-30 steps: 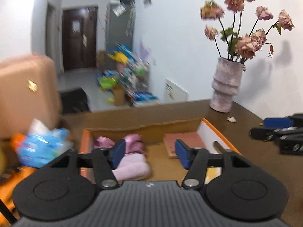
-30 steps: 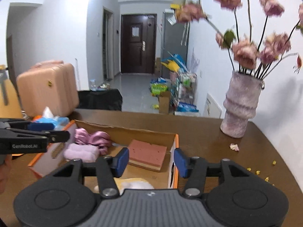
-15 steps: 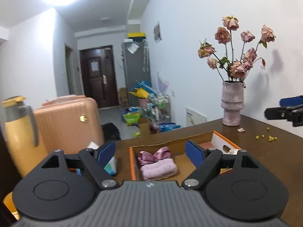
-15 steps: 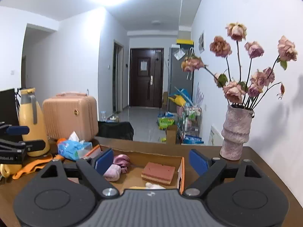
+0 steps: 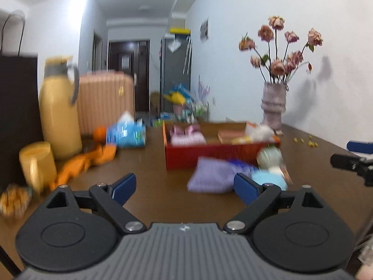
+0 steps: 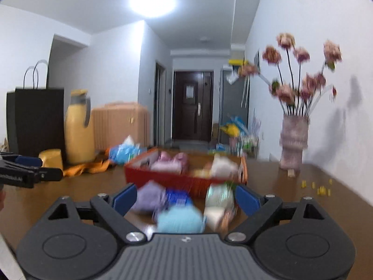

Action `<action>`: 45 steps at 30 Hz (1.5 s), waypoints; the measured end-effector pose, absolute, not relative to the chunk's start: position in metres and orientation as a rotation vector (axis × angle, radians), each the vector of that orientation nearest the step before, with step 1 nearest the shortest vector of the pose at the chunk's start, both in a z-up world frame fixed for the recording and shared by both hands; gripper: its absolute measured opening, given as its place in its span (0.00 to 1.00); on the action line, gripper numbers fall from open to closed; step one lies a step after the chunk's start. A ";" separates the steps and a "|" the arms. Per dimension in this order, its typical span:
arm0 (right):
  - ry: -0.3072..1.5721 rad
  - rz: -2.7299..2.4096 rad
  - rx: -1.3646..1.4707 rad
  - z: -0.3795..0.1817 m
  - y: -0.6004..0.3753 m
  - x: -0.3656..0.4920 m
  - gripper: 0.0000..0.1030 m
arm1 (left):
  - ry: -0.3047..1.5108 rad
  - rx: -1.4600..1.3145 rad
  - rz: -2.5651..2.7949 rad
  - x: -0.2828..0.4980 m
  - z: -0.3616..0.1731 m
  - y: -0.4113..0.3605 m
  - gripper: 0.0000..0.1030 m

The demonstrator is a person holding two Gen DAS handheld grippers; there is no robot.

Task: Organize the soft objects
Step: 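Withdraw the left gripper toward the lavender drawstring pouch, then grasp the lavender drawstring pouch with the left gripper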

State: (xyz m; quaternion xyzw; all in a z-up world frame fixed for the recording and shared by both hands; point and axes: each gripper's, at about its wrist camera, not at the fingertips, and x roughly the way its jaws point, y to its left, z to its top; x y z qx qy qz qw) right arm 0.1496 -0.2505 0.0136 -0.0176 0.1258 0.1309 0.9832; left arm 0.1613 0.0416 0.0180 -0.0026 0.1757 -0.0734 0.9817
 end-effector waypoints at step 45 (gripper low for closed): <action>0.659 0.555 0.052 -0.046 -0.202 0.276 0.22 | 0.583 -0.252 -0.324 0.267 -0.044 0.052 0.83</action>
